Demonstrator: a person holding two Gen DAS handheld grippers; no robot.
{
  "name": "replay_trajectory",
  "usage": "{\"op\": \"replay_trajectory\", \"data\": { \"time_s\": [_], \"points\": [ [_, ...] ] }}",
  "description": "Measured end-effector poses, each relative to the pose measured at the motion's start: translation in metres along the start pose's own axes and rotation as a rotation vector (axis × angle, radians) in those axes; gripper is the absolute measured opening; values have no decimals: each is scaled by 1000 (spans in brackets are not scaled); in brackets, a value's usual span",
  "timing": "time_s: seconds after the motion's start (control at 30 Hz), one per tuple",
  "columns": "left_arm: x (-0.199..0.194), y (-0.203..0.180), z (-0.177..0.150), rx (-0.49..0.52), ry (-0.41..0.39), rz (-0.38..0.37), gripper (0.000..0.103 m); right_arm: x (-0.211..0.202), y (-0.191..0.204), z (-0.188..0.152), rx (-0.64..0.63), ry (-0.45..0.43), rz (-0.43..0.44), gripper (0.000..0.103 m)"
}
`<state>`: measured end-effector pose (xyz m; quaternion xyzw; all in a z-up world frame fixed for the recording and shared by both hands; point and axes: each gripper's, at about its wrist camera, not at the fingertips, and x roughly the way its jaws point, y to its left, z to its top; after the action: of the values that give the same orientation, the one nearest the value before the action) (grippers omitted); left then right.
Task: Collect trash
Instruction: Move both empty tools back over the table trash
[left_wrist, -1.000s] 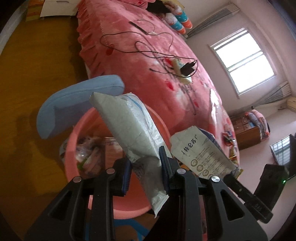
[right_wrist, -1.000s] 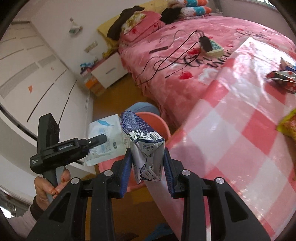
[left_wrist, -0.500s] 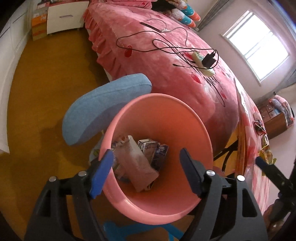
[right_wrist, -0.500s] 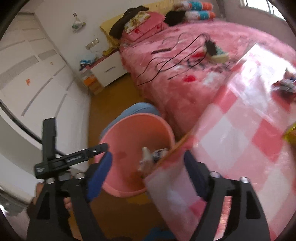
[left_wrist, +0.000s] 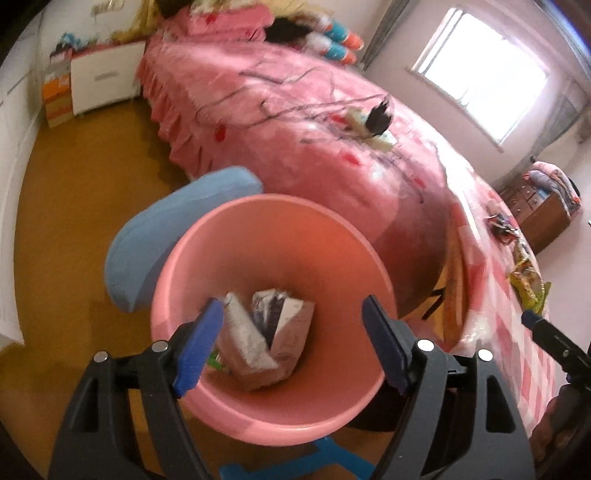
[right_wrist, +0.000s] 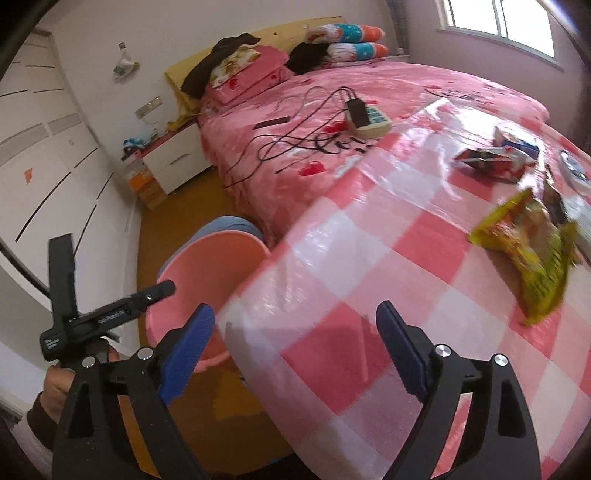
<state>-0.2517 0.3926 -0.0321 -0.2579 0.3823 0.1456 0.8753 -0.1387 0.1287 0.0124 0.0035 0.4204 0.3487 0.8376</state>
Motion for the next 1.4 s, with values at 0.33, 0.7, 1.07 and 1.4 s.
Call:
{"op": "replay_trajectory", "data": {
  "time_s": [0.33, 0.7, 1.07, 1.4],
  "points": [
    [-18, -54, -16, 180, -151, -55, 83, -28, -21, -27, 30, -63, -59, 89],
    [2, -86, -33, 268, 40, -5, 83, -68, -45, -52, 19, -165, -161, 96],
    [-14, -132, -50, 439, 36, -114, 83, -85, -63, -66, 87, -132, -227, 98],
    [-16, -170, -46, 508, 83, -192, 83, -102, -87, -80, 158, -98, -274, 98]
  ]
}}
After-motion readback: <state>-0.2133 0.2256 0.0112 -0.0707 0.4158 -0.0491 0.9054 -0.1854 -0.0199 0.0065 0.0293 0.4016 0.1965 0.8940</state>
